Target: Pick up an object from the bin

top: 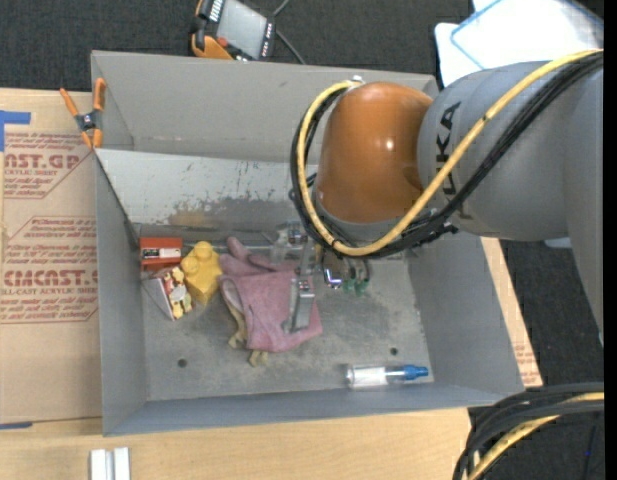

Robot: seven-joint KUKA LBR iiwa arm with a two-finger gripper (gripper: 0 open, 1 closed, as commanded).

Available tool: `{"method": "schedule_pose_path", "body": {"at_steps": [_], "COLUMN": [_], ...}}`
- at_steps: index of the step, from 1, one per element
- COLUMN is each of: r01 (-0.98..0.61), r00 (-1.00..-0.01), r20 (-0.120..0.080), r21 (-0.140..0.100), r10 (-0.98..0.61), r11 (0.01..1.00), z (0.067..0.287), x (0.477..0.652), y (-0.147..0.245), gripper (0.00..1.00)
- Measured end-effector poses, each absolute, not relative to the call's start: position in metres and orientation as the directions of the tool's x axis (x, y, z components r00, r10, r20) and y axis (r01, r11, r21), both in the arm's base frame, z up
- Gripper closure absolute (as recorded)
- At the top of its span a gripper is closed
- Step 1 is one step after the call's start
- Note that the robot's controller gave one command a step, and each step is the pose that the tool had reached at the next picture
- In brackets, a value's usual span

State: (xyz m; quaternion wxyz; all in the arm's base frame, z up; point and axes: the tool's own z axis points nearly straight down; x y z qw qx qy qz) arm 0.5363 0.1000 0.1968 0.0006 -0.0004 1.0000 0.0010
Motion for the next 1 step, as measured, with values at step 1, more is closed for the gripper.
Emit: {"method": "schedule_pose_path", "body": {"at_steps": [1], "r01": [-0.001], "r00": [-1.000], "r20": [-0.001], "r21": [0.002], "r10": [-0.001], "r11": [1.000], "z": [0.1968], "x": [0.5363], "y": [0.1000], "gripper": [0.00]}}
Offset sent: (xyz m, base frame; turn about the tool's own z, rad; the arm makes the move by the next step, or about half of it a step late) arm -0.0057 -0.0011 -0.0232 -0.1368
